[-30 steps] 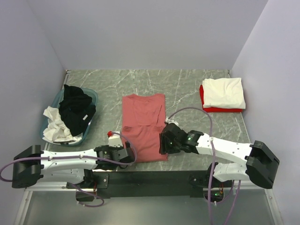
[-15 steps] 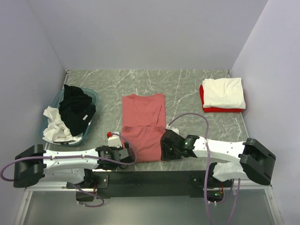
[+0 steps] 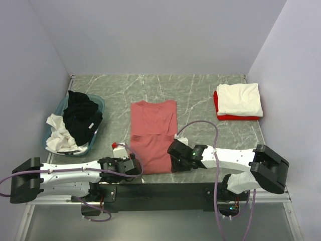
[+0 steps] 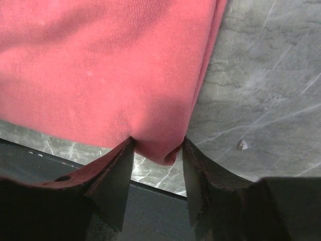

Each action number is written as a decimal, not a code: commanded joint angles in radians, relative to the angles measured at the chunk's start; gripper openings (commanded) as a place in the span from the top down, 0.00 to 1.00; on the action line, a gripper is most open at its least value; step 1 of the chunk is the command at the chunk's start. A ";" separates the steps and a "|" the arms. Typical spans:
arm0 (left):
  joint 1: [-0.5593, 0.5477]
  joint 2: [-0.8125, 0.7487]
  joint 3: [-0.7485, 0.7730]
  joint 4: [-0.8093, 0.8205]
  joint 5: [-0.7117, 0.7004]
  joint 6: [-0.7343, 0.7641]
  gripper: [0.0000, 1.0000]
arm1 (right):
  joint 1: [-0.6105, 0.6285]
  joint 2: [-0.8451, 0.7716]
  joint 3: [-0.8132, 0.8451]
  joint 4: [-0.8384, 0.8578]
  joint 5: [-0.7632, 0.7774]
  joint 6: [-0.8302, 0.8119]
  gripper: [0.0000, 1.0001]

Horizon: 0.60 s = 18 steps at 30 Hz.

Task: Fold and stack the t-shirts
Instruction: Fold the tshirt

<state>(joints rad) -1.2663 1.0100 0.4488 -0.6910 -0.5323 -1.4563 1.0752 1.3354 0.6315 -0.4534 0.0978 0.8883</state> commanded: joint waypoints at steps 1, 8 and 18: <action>-0.001 0.009 -0.015 -0.090 0.038 -0.075 0.27 | 0.011 0.036 -0.004 -0.022 0.031 0.024 0.52; 0.001 0.039 -0.004 -0.116 0.032 -0.104 0.41 | 0.011 0.022 -0.010 -0.047 0.051 0.031 0.53; 0.001 0.025 -0.010 -0.145 0.035 -0.142 0.50 | 0.012 0.013 -0.030 -0.048 0.059 0.038 0.53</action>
<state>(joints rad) -1.2663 1.0252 0.4545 -0.7269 -0.5163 -1.4944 1.0801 1.3407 0.6338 -0.4595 0.1165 0.9092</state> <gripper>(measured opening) 0.513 0.467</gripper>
